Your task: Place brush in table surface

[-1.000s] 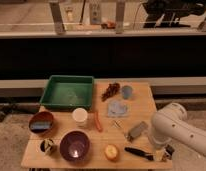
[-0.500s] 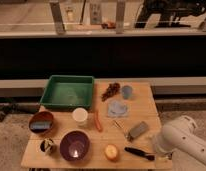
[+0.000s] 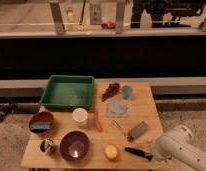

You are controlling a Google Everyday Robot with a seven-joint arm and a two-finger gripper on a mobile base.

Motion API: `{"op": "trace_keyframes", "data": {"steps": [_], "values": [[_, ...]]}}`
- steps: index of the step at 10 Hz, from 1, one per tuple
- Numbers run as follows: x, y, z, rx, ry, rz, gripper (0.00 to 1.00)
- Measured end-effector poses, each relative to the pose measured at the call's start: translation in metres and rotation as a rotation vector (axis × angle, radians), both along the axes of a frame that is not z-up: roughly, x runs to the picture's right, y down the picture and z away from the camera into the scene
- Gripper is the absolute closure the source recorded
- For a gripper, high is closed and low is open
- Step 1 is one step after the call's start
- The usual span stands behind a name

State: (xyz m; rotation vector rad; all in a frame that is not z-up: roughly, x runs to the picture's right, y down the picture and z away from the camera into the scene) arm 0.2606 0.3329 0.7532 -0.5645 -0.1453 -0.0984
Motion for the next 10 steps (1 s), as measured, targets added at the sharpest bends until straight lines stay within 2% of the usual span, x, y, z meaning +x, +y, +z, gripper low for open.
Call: {"op": "trace_keyframes", "data": {"steps": [3,4,6,7,9,10], "values": [[0.000,-0.003,0.003,-0.003,0.000,0.006,0.69],[-0.001,-0.005,0.005,-0.016,0.000,-0.001,0.74],[0.001,-0.004,0.002,-0.016,0.002,0.002,0.84],[0.000,-0.006,0.002,-0.015,-0.001,-0.002,0.88],[0.000,-0.010,0.002,-0.031,0.000,-0.020,0.88],[-0.004,-0.025,0.000,-0.022,-0.002,-0.051,0.91]]}}
